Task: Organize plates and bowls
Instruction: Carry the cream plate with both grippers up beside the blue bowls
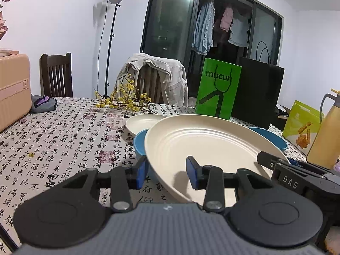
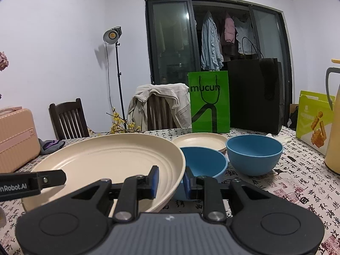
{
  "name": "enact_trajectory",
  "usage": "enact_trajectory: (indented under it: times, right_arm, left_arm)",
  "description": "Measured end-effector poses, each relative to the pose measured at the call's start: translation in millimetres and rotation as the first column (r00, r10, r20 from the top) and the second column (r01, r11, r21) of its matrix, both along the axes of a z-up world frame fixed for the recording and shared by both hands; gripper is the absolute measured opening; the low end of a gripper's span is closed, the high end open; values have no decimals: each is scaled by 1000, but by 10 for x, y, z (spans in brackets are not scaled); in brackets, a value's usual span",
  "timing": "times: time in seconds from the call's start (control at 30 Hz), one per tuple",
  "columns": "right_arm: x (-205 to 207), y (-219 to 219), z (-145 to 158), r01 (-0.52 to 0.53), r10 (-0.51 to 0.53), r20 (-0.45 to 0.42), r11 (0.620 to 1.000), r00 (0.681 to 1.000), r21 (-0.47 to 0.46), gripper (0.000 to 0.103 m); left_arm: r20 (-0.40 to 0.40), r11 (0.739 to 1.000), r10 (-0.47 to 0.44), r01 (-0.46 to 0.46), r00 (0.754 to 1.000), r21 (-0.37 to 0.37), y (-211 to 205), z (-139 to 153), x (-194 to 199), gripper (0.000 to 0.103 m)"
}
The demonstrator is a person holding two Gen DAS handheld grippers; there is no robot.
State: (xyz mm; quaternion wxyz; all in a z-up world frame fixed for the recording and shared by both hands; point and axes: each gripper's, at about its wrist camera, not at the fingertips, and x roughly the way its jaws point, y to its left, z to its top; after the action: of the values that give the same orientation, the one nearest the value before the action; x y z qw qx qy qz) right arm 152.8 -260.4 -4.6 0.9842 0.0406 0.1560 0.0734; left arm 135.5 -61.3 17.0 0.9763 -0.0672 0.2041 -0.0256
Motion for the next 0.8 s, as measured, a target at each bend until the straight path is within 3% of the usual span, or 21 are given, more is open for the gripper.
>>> enact_trajectory:
  times: [0.8]
  right_arm:
    - [-289,-175,-135,8,-8,-10,1000,1000,-12,24]
  left_arm:
    - [-24,996,-70,71,997,47,-133,-205,-183,39]
